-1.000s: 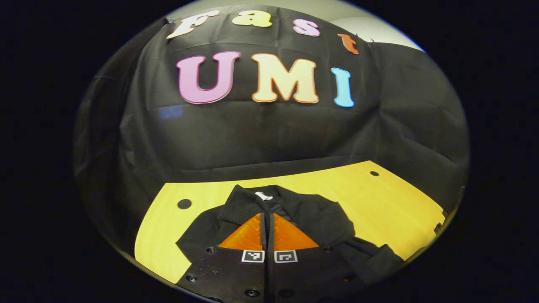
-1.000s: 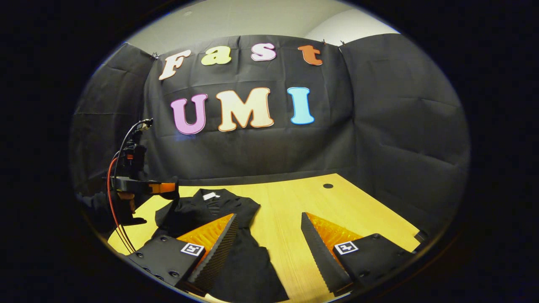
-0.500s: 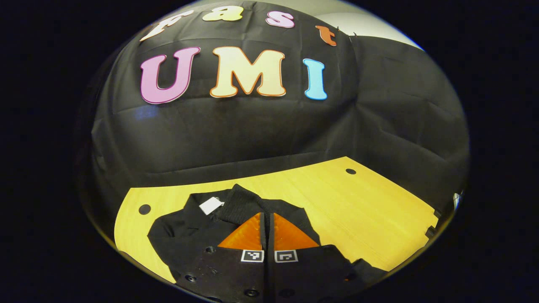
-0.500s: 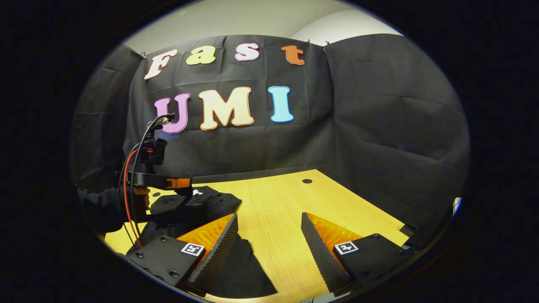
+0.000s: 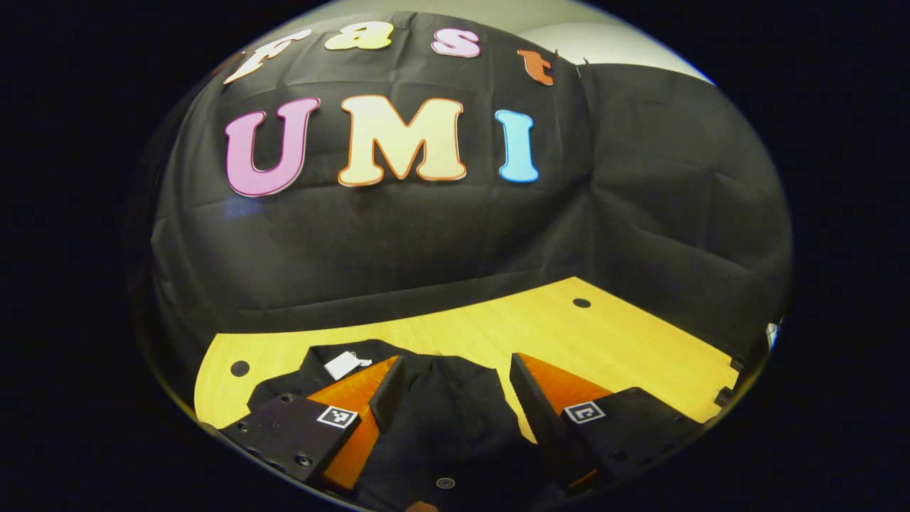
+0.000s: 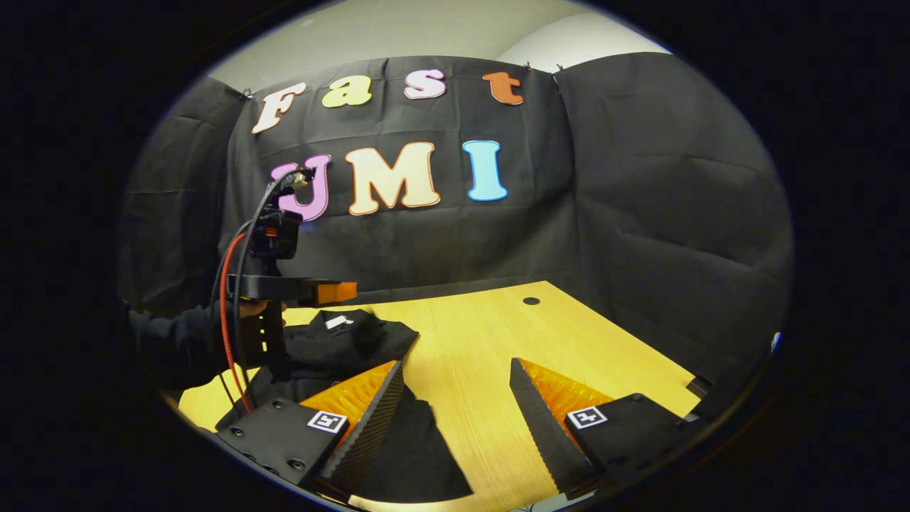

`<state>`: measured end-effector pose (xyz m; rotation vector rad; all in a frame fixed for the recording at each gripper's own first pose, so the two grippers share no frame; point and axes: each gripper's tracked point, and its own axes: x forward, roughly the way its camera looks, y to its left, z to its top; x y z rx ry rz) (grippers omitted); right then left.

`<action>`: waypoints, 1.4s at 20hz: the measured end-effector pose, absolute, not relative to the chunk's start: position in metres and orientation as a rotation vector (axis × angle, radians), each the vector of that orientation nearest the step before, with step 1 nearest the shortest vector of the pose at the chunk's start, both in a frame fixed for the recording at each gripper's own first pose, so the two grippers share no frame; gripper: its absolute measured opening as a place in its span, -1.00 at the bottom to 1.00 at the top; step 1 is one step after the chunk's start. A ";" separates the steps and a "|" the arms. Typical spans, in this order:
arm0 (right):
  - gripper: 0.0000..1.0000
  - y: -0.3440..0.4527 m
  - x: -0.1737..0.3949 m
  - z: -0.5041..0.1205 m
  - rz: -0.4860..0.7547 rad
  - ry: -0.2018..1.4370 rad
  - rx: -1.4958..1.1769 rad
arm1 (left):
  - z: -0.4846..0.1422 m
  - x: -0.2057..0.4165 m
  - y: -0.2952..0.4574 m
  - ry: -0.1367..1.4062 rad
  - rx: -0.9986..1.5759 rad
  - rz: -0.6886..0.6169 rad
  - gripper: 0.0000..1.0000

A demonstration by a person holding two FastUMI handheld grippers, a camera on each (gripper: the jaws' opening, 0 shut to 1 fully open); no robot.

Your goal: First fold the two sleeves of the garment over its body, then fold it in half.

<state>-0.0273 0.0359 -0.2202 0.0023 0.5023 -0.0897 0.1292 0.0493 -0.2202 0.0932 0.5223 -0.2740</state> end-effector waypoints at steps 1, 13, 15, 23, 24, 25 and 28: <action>0.93 0.039 -0.027 -0.222 -0.066 0.503 0.006 | -0.211 0.120 0.059 0.507 0.102 -0.257 0.85; 0.93 0.047 -0.039 -0.279 0.156 0.613 -0.044 | -0.194 -0.053 0.200 0.540 0.151 0.082 0.84; 0.92 0.041 -0.049 -0.295 0.170 0.649 -0.062 | -0.210 -0.086 0.216 0.590 0.152 0.132 0.85; 0.92 0.036 -0.087 -0.360 0.187 0.822 -0.115 | -0.273 -0.188 0.246 0.798 0.113 0.244 0.85; 0.93 0.035 -0.092 -0.366 0.189 0.843 -0.119 | -0.279 -0.197 0.245 0.821 0.099 0.248 0.86; 0.92 0.035 -0.095 -0.371 0.192 0.861 -0.123 | -0.284 -0.205 0.245 0.839 0.084 0.257 0.87; 0.87 0.031 -0.102 -0.385 0.187 0.919 -0.150 | -0.300 -0.229 0.251 0.898 0.068 0.297 0.87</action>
